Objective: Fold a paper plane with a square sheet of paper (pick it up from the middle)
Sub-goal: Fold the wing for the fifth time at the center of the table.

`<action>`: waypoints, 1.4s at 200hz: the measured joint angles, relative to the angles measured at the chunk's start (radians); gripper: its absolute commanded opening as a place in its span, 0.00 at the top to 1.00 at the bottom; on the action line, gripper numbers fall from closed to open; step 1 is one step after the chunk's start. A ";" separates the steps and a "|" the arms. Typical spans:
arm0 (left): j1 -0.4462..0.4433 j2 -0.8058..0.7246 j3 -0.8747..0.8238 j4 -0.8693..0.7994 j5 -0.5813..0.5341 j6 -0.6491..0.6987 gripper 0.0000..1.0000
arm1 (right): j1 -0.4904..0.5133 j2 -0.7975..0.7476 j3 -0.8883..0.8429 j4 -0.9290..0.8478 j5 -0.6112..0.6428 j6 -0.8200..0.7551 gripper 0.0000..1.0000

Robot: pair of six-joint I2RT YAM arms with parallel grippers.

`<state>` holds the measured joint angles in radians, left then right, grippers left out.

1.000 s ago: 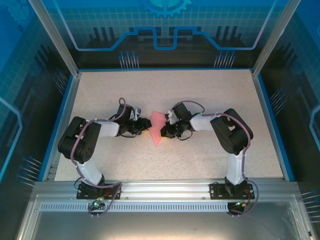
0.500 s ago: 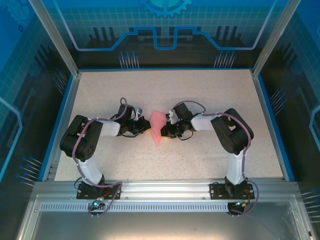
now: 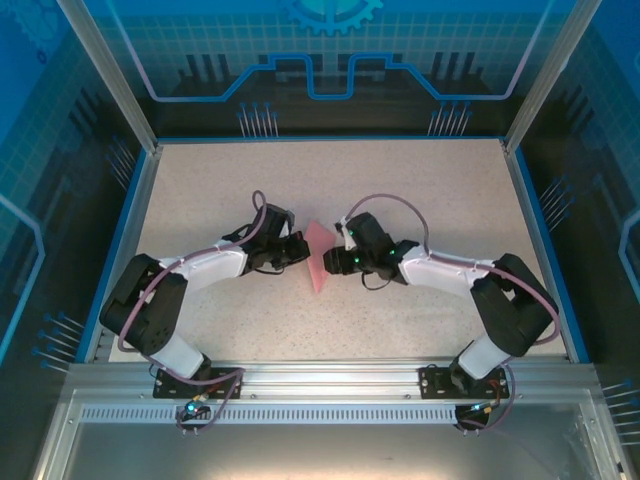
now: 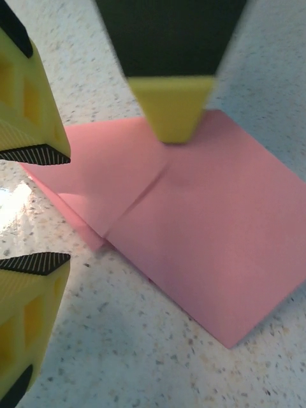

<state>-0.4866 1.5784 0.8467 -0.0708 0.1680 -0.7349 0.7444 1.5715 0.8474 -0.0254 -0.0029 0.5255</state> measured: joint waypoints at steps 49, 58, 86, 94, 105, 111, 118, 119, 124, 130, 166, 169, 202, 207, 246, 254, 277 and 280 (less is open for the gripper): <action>-0.045 0.000 0.017 -0.082 -0.101 -0.044 0.93 | 0.151 -0.027 -0.182 0.212 0.179 -0.106 0.61; -0.047 0.000 0.017 -0.090 -0.114 -0.053 0.93 | 0.167 -0.027 -0.204 0.248 0.192 -0.130 0.63; -0.053 0.000 0.017 -0.113 -0.143 -0.079 0.94 | 0.215 -0.014 -0.226 0.357 0.222 -0.195 0.63; -0.057 0.000 0.017 -0.117 -0.148 -0.084 0.94 | 0.227 -0.003 -0.226 0.392 0.229 -0.210 0.63; -0.061 0.000 0.017 -0.121 -0.154 -0.092 0.94 | 0.241 0.015 -0.226 0.434 0.232 -0.227 0.63; -0.063 0.000 0.017 -0.124 -0.154 -0.098 0.94 | 0.246 0.027 -0.226 0.453 0.232 -0.235 0.63; -0.064 0.000 0.017 -0.127 -0.156 -0.103 0.94 | 0.250 0.042 -0.225 0.472 0.232 -0.240 0.62; -0.064 0.000 0.017 -0.127 -0.156 -0.103 0.94 | 0.250 0.046 -0.225 0.475 0.232 -0.241 0.62; -0.064 0.000 0.017 -0.129 -0.157 -0.106 0.94 | 0.251 0.058 -0.225 0.486 0.232 -0.245 0.62; -0.064 0.000 0.017 -0.131 -0.157 -0.106 0.94 | 0.252 0.071 -0.225 0.498 0.232 -0.247 0.62; -0.064 -0.002 0.017 -0.134 -0.157 -0.128 0.92 | 0.252 0.141 -0.223 0.547 0.240 -0.250 0.64; -0.064 -0.002 0.017 -0.135 -0.157 -0.129 0.92 | 0.252 0.146 -0.223 0.551 0.240 -0.250 0.65; -0.064 -0.006 0.018 -0.135 -0.157 -0.133 0.92 | 0.252 0.189 -0.209 0.583 0.243 -0.244 0.74; -0.064 -0.007 0.018 -0.135 -0.157 -0.135 0.92 | 0.251 0.193 -0.207 0.584 0.243 -0.242 0.75; -0.064 -0.022 0.022 -0.135 -0.157 -0.150 0.88 | 0.250 0.196 -0.200 0.591 0.246 -0.238 0.87; -0.064 -0.023 0.023 -0.135 -0.156 -0.152 0.86 | 0.249 0.195 -0.200 0.591 0.247 -0.239 0.89; -0.062 -0.024 0.023 -0.135 -0.151 -0.154 0.76 | 0.245 0.191 -0.200 0.578 0.245 -0.259 0.92; -0.061 -0.024 0.023 -0.135 -0.149 -0.153 0.75 | 0.245 0.188 -0.200 0.574 0.244 -0.266 0.92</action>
<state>-0.5472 1.5547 0.8692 -0.2054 0.0189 -0.8879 0.9890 1.7599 0.6472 0.5488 0.2409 0.2596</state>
